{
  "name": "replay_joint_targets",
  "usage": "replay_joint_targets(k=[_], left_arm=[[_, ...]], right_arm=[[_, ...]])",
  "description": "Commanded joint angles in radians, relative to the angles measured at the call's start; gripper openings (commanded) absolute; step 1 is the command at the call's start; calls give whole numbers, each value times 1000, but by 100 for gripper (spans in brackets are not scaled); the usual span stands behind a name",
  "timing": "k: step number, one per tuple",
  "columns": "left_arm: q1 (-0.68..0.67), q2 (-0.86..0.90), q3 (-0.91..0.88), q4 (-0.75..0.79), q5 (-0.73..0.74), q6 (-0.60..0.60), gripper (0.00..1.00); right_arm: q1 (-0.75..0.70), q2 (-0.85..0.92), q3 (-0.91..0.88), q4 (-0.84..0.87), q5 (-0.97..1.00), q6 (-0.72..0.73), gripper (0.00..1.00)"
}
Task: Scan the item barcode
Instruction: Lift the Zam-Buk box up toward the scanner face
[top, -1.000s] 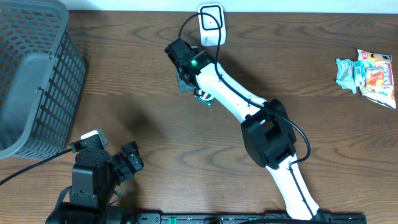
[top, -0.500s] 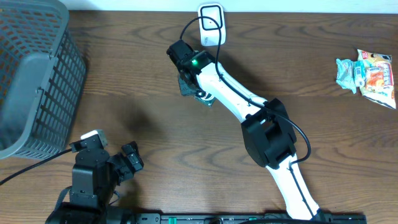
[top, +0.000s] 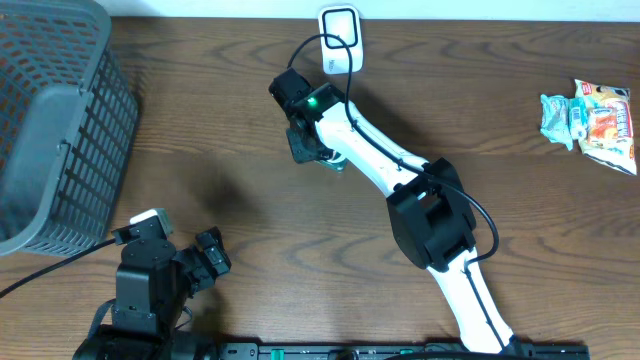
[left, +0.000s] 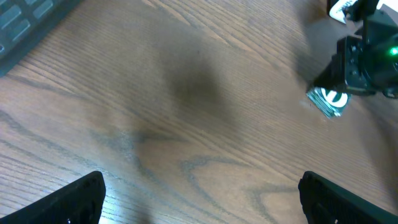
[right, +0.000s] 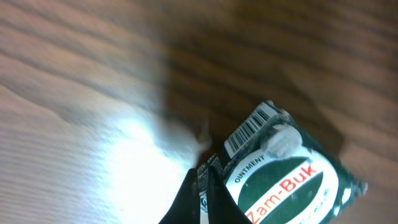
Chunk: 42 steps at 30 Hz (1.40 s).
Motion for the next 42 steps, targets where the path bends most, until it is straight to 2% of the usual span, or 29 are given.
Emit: replay_joint_targets(k=[1,11,15,17,18,22,24,25,26,27,28,31,36,38,42], left_arm=[[2,-5,2,-1,-3,2,98],[2,-5,2,-1,-3,2,98],[2,-5,2,-1,-3,2,98],[2,-5,2,-1,-3,2,98],[2,-5,2,-1,-3,2,98],[2,-5,2,-1,-3,2,98],[2,-5,2,-1,-3,2,97],[2,-5,2,-1,-3,2,98],[2,-5,2,-1,-3,2,98],[2,-5,2,-1,-3,2,98],[2,-5,2,-1,-3,2,98],[2,-5,2,-1,-3,2,98],[2,-4,2,-1,-3,2,98],[2,-5,2,-1,-3,2,98],[2,-5,2,-1,-3,2,98]], right_arm=[[1,16,-15,-77,79,53,1],[-40,-54,-15,-422,344,185,1],[-58,-118,-15,-439,377,198,2],[-70,-156,-15,-393,365,197,9],[-77,-172,-15,-355,339,175,13],[-98,-194,-16,-171,46,-121,20],[-101,-187,-17,-131,-29,-172,35],[-102,-183,-17,-122,-27,-171,49],[-105,-173,-17,-117,-27,-167,76],[-107,-169,-17,-117,-28,-161,96],[-111,-165,-18,-119,-28,-135,99],[-119,-162,-18,-134,-28,-64,99],[-130,-162,-18,-158,19,-71,99],[-134,-162,-19,-157,66,-164,99],[-148,-156,-54,-111,28,-470,99]])
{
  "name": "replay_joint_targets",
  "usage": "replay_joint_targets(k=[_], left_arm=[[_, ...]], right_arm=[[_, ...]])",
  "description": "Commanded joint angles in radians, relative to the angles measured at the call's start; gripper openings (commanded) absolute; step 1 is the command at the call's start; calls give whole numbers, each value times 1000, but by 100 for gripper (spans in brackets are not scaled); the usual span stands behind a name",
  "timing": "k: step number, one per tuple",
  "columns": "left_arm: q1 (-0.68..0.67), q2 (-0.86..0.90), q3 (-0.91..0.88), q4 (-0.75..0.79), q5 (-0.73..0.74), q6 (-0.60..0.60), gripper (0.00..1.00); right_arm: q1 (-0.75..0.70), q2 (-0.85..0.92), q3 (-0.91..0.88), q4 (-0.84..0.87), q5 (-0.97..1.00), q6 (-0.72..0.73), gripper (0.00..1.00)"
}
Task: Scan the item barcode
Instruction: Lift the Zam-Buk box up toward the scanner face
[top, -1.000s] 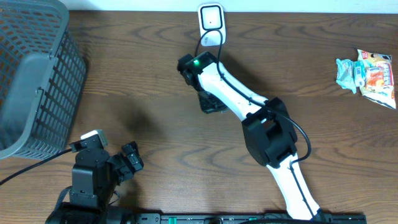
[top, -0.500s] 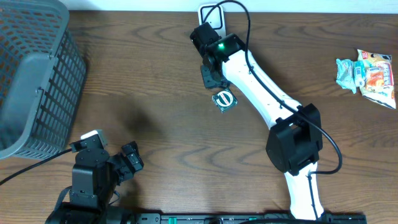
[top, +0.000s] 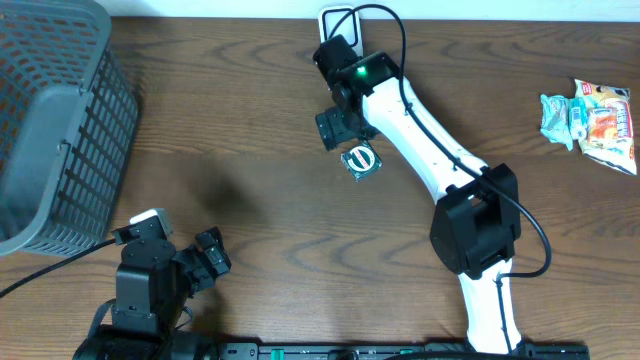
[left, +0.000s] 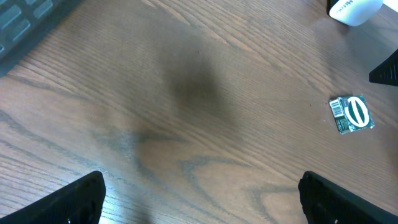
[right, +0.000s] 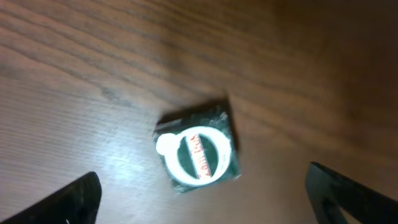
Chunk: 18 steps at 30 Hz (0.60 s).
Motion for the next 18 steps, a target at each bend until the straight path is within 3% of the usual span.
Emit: replay_joint_targets(k=[1,3,7,11,13,16,18], left_arm=[[2,-5,2,-2,-3,2,97],[2,-5,2,-2,-3,2,98],[2,-5,2,-2,-3,2,98],[2,-5,2,-2,-3,2,97],[2,-4,2,-2,-3,2,98],[2,-5,2,-2,-3,2,98],[2,-5,2,-2,-3,2,97]], right_arm=[[-20,24,-45,28,-31,-323,99],[-31,29,-77,50,-115,-406,99],[-46,30,-111,88,-272,-302,99],[-47,30,-111,167,-268,-64,99],[-47,30,-111,214,-236,121,99],[-46,31,-111,219,-164,350,91],[-45,31,-111,200,-103,481,96]])
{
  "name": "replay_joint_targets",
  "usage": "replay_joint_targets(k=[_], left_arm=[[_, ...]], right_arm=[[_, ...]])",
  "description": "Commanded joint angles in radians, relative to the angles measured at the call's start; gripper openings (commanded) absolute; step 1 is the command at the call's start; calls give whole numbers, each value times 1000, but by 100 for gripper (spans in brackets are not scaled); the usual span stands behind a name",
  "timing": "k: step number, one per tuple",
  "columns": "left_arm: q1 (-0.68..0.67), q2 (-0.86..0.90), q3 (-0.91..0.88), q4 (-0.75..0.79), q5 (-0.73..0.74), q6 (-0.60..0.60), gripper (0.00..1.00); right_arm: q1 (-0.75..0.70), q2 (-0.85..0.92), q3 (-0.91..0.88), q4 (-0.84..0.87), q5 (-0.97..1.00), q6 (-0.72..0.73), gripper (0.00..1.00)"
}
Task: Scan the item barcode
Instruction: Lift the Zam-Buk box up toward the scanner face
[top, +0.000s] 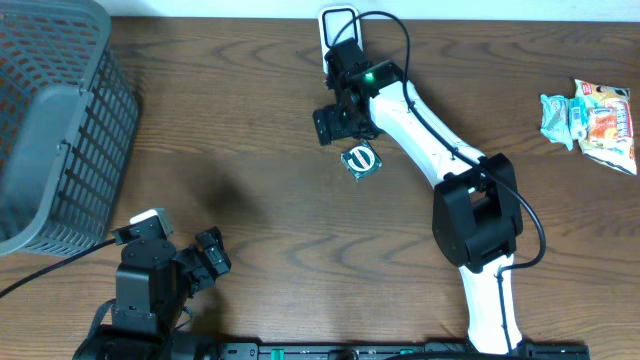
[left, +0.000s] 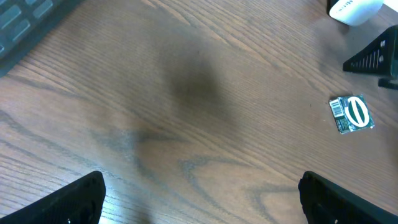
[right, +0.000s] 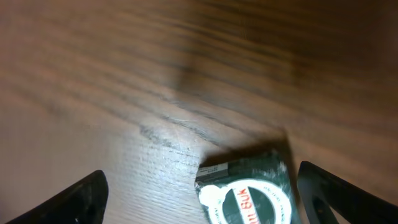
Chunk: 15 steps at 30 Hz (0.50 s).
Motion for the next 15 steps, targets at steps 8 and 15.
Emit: replay_joint_targets(k=[8,15], left_arm=[[2,-5,2,-2,-3,2,97],[2,-5,2,-2,-3,2,98]], right_arm=[[-15,7,-1,-70,53,674,99],[-9,7,-5,-195,72,723,89]])
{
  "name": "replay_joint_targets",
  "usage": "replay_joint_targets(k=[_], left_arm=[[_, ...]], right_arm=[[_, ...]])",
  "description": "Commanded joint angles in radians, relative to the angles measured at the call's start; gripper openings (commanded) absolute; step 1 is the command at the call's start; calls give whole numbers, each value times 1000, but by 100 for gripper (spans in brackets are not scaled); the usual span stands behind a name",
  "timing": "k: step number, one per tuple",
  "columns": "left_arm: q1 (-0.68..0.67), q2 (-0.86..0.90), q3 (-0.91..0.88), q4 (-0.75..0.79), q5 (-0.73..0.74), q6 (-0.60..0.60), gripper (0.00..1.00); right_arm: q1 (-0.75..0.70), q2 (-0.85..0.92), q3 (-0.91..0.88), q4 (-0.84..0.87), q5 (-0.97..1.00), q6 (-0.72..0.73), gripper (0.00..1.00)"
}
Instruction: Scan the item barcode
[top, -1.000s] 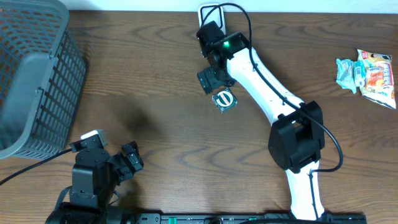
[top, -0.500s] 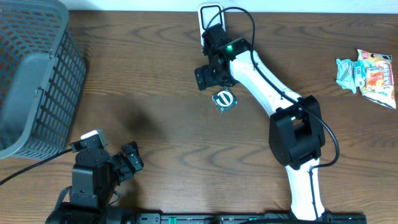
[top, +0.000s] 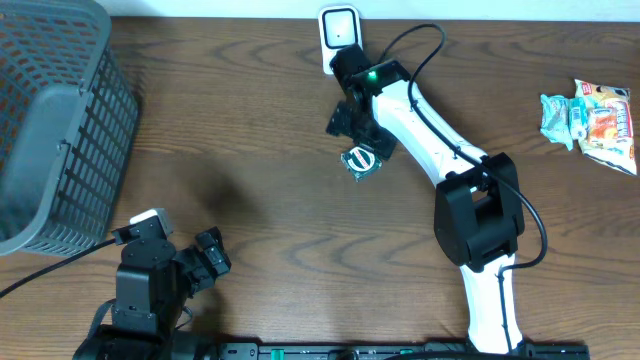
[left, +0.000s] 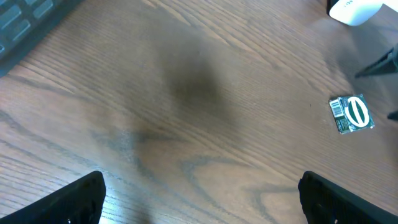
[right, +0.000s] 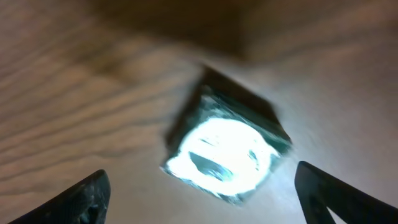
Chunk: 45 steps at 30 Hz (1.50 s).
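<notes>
The item, a small dark green ointment packet (top: 361, 160) with a white oval label, lies flat on the wooden table (top: 250, 130). It also shows in the left wrist view as the packet (left: 350, 114), barcode at its left end. In the right wrist view the packet (right: 224, 146) glares bright white and blurred. My right gripper (top: 352, 124) hovers just above and beside it, open with nothing between its fingers (right: 81, 199). The white barcode scanner (top: 340, 28) stands at the table's far edge. My left gripper (left: 199, 202) rests open at the near left.
A grey plastic basket (top: 55, 120) fills the far left corner. Several snack packets (top: 592, 122) lie at the far right. The right arm (top: 440, 150) stretches diagonally across the middle of the table.
My right gripper has shifted slightly right, from the packet's upper left to nearly over it, and its camera now looks straight down on it. The packet and left arm have not moved.
First my right gripper held the packet left of the scanner, shut on it. Then the packet lay on the table, released, with the gripper open just above it. After that the gripper stayed close by, and it now hovers over the packet.
</notes>
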Motion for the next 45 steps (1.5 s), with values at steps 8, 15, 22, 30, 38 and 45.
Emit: replay_joint_targets(k=[8,15,22,30,38,45], left_arm=[[2,-5,2,-2,-3,2,98],[3,-5,2,-2,-3,2,98],[3,-5,2,-2,-3,2,97],[3,-5,2,-2,-3,2,98],[3,-5,2,-2,-3,2,97],[2,-5,2,-2,-3,2,97]], right_arm=[[3,11,-13,-61,20,304,99],[3,56,-13,-39,20,305,99],[3,93,-15,-46,7,308,99],[10,97,-18,-46,9,308,88],[8,108,-39,-45,7,343,88],[9,108,-95,10,-25,340,83]])
